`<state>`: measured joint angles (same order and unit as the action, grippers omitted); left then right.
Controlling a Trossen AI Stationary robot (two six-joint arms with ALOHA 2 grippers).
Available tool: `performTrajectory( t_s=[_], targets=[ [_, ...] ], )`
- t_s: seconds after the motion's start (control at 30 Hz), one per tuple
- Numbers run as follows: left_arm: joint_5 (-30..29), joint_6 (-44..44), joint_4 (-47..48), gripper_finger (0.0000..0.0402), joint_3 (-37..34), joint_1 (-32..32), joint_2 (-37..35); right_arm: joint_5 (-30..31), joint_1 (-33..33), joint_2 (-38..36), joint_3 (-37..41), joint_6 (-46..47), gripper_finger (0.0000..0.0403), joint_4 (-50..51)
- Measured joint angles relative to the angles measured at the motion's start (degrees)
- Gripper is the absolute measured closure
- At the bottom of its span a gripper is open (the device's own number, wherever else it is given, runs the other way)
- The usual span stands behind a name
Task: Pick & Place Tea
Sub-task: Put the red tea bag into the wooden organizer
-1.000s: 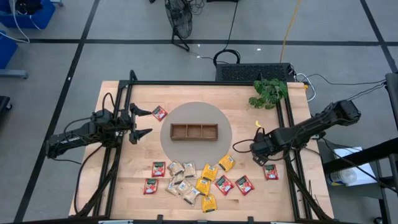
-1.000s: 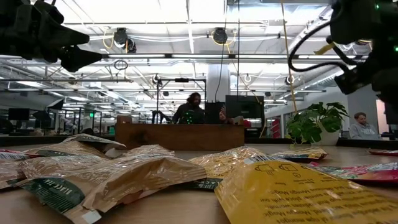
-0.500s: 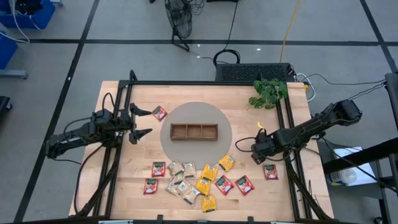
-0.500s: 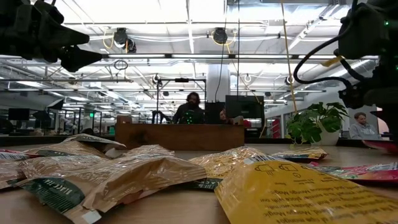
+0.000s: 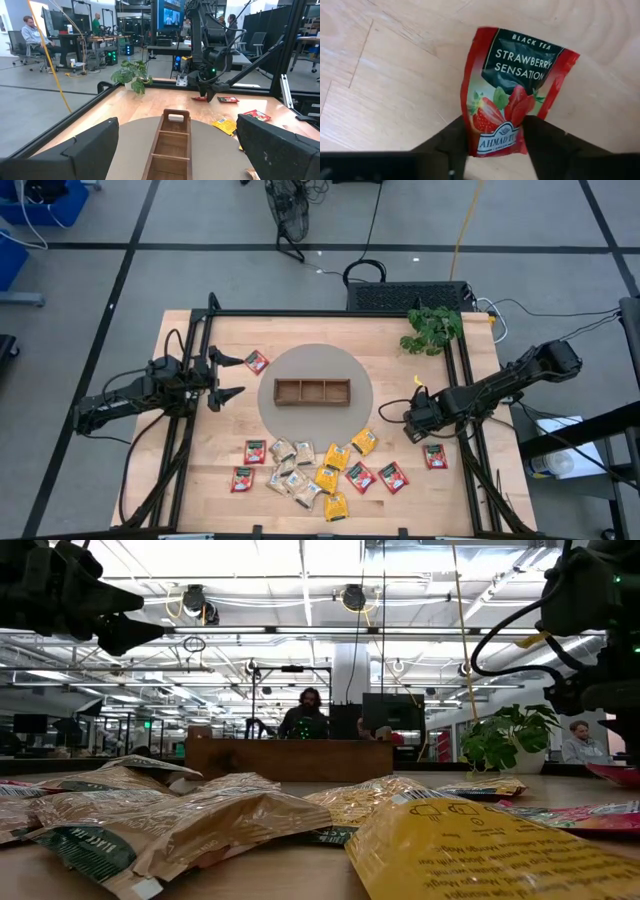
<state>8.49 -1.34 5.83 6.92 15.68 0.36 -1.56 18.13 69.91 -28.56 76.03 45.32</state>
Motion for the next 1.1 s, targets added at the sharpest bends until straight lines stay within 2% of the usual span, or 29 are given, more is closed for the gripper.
performTrajectory(
  t_s=[0.23, 0.37, 0.47, 0.53, 0.73, 0.93, 1.1],
  targets=[
    [0.0, 0.0, 0.0, 0.0005, 0.0, 0.0, 0.0, -0.1, 0.0, -0.3, 0.0, -1.8, 0.0339, -1.4],
    [0.0, 0.0, 0.0, 0.0004, 0.0, 0.0, 0.0, 0.1, 0.0, -3.0, 0.0, -3.5, 0.0373, -6.6],
    [0.0, 0.0, 0.0, 0.0004, 0.0, 0.0, 0.0, 2.0, 0.3, -5.8, -0.3, -5.8, 0.0376, -11.9],
    [0.0, 0.0, 0.0, 0.0004, 0.0, 0.0, 0.0, 5.8, 0.8, -8.4, -1.1, -9.3, 0.0376, -17.4],
    [0.0, 0.0, 0.0, 0.0004, 0.0, 0.0, 0.0, 17.8, 3.3, -12.2, -1.2, -26.9, 0.0365, -37.9],
    [0.0, 0.0, 0.0, 0.0005, 0.0, 0.0, 0.0, 25.6, 3.4, -11.2, -1.3, -44.4, 0.0378, -48.4],
    [0.0, 0.0, 0.0, 0.0004, 0.0, 0.0, 0.0, 28.0, 2.5, -8.6, -1.3, -54.1, 0.0365, -55.6]
  ],
)
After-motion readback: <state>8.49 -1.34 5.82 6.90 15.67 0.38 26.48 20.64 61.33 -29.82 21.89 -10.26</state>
